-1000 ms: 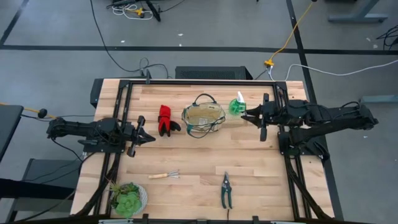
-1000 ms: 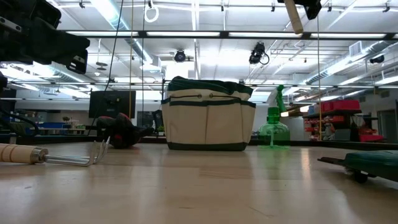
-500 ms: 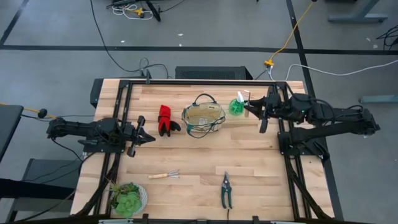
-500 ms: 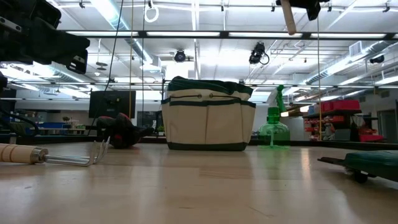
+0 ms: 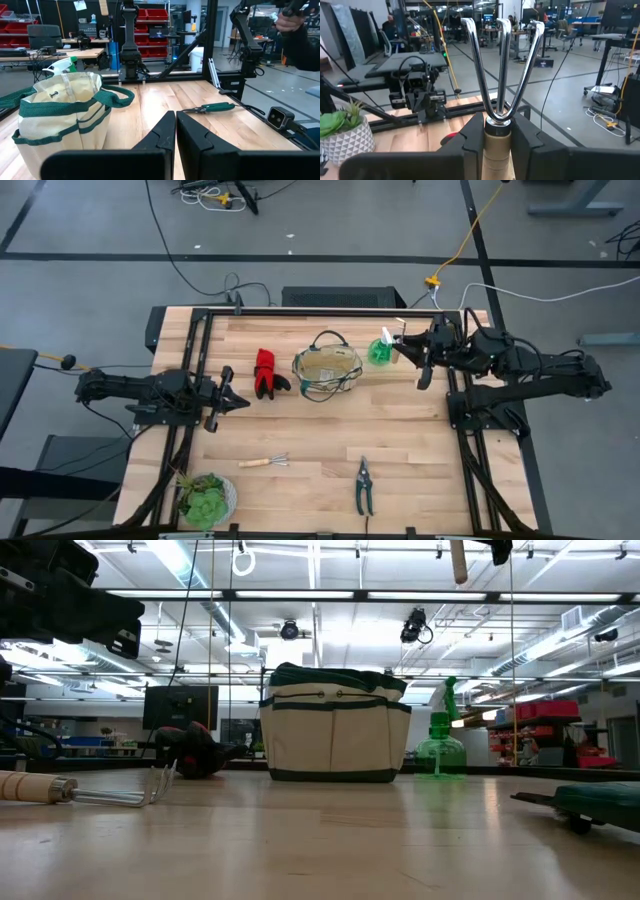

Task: Pick & Place Garden tools in Gardening bag
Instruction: Put the right brown hand rake into the gardening bag

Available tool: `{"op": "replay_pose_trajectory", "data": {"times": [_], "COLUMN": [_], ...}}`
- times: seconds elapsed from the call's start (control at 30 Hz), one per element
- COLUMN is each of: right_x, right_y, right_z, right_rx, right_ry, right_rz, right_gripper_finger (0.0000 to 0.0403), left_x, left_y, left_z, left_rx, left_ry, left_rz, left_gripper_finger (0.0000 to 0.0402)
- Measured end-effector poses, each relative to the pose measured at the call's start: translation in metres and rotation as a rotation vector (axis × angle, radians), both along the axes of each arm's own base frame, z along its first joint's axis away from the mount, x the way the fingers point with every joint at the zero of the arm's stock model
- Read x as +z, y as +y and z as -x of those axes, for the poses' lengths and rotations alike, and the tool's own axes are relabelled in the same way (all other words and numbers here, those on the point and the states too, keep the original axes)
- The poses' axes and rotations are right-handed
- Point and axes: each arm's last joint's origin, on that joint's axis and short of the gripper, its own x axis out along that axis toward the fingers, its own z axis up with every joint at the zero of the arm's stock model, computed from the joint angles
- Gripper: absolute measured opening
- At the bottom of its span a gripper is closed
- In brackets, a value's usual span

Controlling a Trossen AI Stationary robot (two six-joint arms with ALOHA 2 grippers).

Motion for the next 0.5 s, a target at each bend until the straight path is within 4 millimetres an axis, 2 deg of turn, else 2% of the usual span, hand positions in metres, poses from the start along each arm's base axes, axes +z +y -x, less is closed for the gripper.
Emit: {"op": "replay_pose_trajectory", "data": {"times": [0.5], "right_x": [0.063], "right_y": [-0.002], "right_z": [0.01], "right_rx": [-0.075], "right_ry": [0.066], "right_rz": [0.003], "right_gripper_finger": [0.0057], "left_x": [0.0], "left_y": [0.0], "left_z": [0.0], "left_rx": [0.0], "left_ry": [0.0], "left_rz": [0.0], "left_gripper_finger": [0.0021]}}
